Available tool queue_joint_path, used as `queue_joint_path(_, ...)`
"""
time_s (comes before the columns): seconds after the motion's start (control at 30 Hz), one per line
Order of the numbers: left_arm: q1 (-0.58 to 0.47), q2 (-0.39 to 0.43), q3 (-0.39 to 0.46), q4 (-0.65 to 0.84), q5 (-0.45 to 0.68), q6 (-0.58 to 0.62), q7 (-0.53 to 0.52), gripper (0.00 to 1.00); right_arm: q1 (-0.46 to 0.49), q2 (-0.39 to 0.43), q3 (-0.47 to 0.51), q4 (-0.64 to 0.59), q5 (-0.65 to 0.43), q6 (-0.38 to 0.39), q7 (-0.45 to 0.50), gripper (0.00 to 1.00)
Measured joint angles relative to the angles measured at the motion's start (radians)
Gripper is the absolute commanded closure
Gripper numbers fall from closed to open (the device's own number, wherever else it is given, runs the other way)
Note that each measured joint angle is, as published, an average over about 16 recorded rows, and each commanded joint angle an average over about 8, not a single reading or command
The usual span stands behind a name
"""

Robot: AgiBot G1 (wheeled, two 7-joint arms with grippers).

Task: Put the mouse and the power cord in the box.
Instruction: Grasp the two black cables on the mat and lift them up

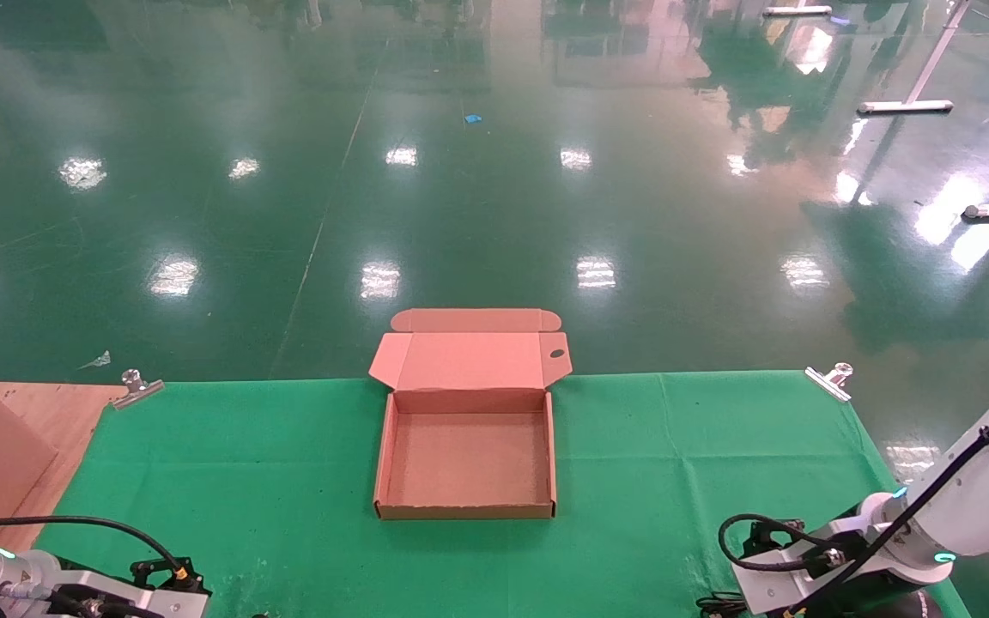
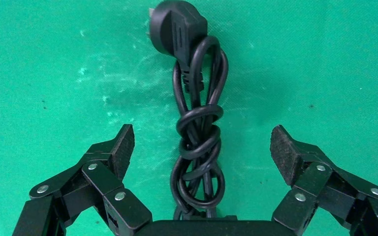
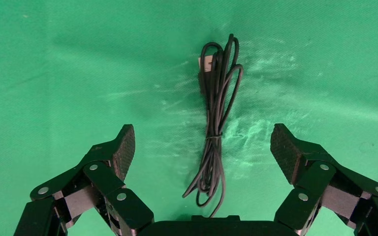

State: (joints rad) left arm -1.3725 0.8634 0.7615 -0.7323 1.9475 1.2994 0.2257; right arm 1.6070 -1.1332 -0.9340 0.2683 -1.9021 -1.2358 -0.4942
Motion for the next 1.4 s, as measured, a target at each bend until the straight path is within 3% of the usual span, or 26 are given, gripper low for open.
queue_joint_path(0.5, -0.012, 0.016, 0.002, 0.078, 0.009, -0.026, 0.03, 0.0, 0.014, -0.055, 0.004, -0.133, 0.004, 0.068, -0.098, 0.0)
queue_joint_path(0.57, -0.015, 0.019, 0.001, 0.091, 0.009, -0.03, 0.035, 0.09, 0.015, -0.06, 0.005, -0.146, 0.006, 0.073, -0.109, 0.0)
queue_joint_path(0.67, -0.019, 0.022, 0.0, 0.11, 0.008, -0.034, 0.044, 0.33, 0.015, -0.067, 0.006, -0.164, 0.008, 0.082, -0.125, 0.02)
queue_joint_path(0.73, -0.022, 0.025, 0.0, 0.122, 0.007, -0.036, 0.05, 0.57, 0.016, -0.071, 0.007, -0.174, 0.008, 0.089, -0.135, 0.17)
queue_joint_path(0.8, -0.025, 0.027, -0.001, 0.132, 0.007, -0.038, 0.056, 0.8, 0.016, -0.075, 0.007, -0.184, 0.008, 0.095, -0.143, 0.4)
queue_joint_path(0.9, -0.028, 0.03, -0.001, 0.146, 0.005, -0.04, 0.064, 0.97, 0.016, -0.08, 0.006, -0.196, 0.007, 0.106, -0.154, 0.77)
queue_joint_path(0.97, -0.03, 0.032, -0.002, 0.153, 0.004, -0.041, 0.07, 1.0, 0.015, -0.084, 0.006, -0.204, 0.006, 0.113, -0.16, 0.94)
queue_joint_path(1.1, -0.034, 0.035, -0.002, 0.166, 0.003, -0.042, 0.08, 1.0, 0.016, -0.091, 0.005, -0.217, 0.005, 0.125, -0.169, 1.0)
queue_joint_path(1.4, -0.04, 0.042, 0.0, 0.19, 0.003, -0.042, 0.096, 1.0, 0.016, -0.101, 0.007, -0.24, 0.007, 0.141, -0.181, 1.0)
